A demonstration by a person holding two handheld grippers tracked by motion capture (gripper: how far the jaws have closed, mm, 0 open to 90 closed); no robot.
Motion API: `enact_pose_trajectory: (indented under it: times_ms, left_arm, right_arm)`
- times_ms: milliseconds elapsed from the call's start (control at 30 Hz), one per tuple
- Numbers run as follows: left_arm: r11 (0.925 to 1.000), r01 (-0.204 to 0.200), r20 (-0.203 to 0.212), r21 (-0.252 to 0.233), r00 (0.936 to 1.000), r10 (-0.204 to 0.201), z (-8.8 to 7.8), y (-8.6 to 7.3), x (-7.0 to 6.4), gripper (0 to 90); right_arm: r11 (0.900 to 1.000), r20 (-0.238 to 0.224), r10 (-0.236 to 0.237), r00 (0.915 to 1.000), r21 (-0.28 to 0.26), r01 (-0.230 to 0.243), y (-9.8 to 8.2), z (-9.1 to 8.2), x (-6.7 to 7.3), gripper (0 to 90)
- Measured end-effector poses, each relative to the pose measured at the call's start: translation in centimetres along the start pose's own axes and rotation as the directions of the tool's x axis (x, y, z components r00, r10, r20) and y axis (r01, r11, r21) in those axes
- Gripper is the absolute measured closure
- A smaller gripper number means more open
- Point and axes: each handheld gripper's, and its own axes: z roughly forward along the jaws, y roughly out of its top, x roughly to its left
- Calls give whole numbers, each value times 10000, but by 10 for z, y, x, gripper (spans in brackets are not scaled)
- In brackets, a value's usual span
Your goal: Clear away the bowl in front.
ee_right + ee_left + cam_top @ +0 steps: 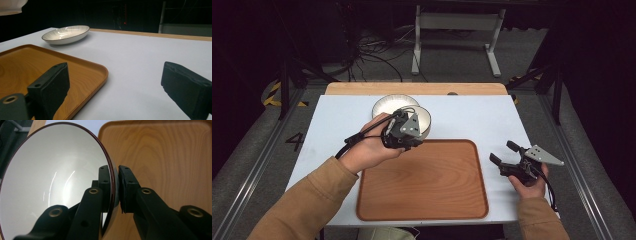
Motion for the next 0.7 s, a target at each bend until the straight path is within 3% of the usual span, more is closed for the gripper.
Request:
enact_pose_trajectory:
  times_ms: [400,700]
  left_arm:
    - [9980,-636,510,38,9967,634,-3,3,-18,815]
    - [9933,-1141,1140,207,9873,1110,11,4,-29,815]
  right_arm:
    - [10000,9,43,10000,8,-43,0,0,0,84]
    - [10000,11,-15,10000,25,15,0,0,0,82]
